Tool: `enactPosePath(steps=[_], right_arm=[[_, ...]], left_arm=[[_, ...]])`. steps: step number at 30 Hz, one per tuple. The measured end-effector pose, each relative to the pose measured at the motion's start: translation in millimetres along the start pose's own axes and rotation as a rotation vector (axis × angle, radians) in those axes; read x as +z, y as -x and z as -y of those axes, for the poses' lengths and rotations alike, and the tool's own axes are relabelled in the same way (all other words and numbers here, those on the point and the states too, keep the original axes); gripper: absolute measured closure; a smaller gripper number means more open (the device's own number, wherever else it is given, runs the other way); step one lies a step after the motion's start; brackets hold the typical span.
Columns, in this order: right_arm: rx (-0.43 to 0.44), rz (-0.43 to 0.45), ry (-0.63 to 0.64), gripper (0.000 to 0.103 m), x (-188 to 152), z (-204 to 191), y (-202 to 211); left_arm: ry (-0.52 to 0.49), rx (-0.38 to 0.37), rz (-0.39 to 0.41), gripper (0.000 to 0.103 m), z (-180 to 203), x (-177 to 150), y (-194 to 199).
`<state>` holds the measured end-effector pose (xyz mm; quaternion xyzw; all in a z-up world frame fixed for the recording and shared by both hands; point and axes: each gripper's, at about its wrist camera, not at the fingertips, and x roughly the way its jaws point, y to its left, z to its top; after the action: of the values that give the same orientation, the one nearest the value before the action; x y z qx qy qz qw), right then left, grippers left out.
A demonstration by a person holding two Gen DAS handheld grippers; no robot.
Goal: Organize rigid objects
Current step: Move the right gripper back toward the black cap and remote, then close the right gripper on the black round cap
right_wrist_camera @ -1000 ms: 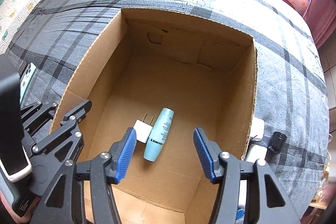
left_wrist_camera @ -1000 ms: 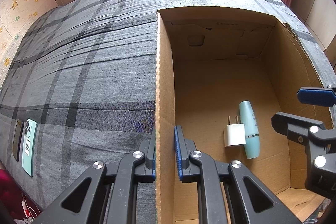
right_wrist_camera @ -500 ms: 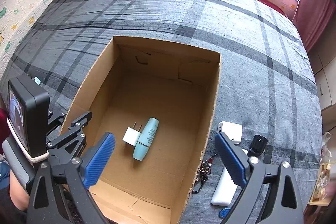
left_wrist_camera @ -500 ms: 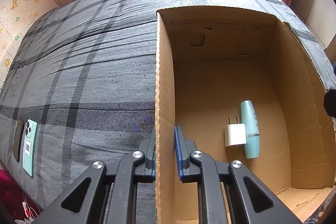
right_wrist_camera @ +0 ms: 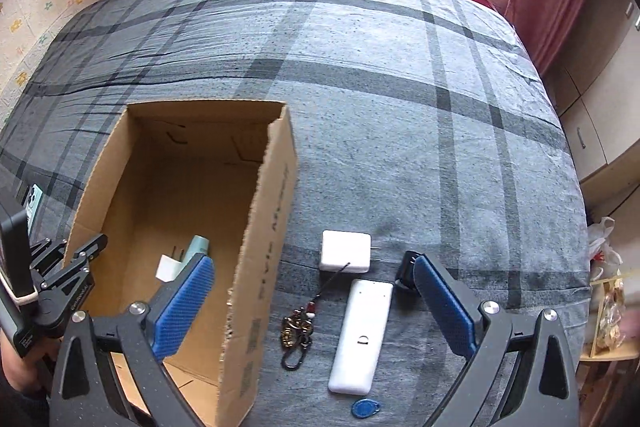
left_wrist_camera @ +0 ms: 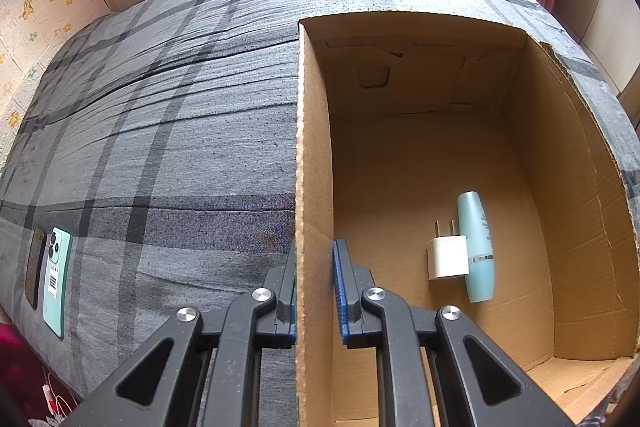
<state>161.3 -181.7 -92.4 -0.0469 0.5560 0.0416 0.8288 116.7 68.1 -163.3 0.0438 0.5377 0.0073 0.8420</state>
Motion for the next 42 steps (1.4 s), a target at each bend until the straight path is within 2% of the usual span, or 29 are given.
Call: enactPosePath(steps=[8, 16, 24, 34, 37, 40, 42], right_arm=[[-0.053, -0.03, -0.111, 0.001, -4.9, 58.2, -22.2], [-0.075, -0.092, -0.199, 0.001, -18.0, 97.9, -62.6], [-0.071, -0.132, -0.247, 0.001, -28.2, 120.5, -98.9], [-0.07, -0.16, -0.261, 0.002, -34.2, 127.9, -128.1], [-0.064, -0.163, -0.268, 0.008, -35.5, 128.2, -131.6], [-0.053, -0.168, -0.261, 0.022, -35.7, 126.1, -133.0], [-0.032, -0.174, -0.266, 0.039, -35.9, 124.9, -134.8]], left_arm=[[0.003, -0.002, -0.001, 0.088, -0.3, 0.2, -0.2], [-0.003, 0.003, -0.002, 0.088, -0.7, -0.3, -0.4], [-0.005, 0.003, -0.003, 0.088, -0.4, 0.0, -1.0], [-0.009, 0.011, 0.001, 0.088, 0.9, -0.8, -0.5], [-0.007, 0.009, 0.002, 0.088, 0.8, -1.2, 0.5], [-0.01, 0.014, 0.002, 0.088, 1.9, -1.2, 1.0], [-0.008, 0.012, 0.001, 0.088, 1.5, -1.2, 1.3]])
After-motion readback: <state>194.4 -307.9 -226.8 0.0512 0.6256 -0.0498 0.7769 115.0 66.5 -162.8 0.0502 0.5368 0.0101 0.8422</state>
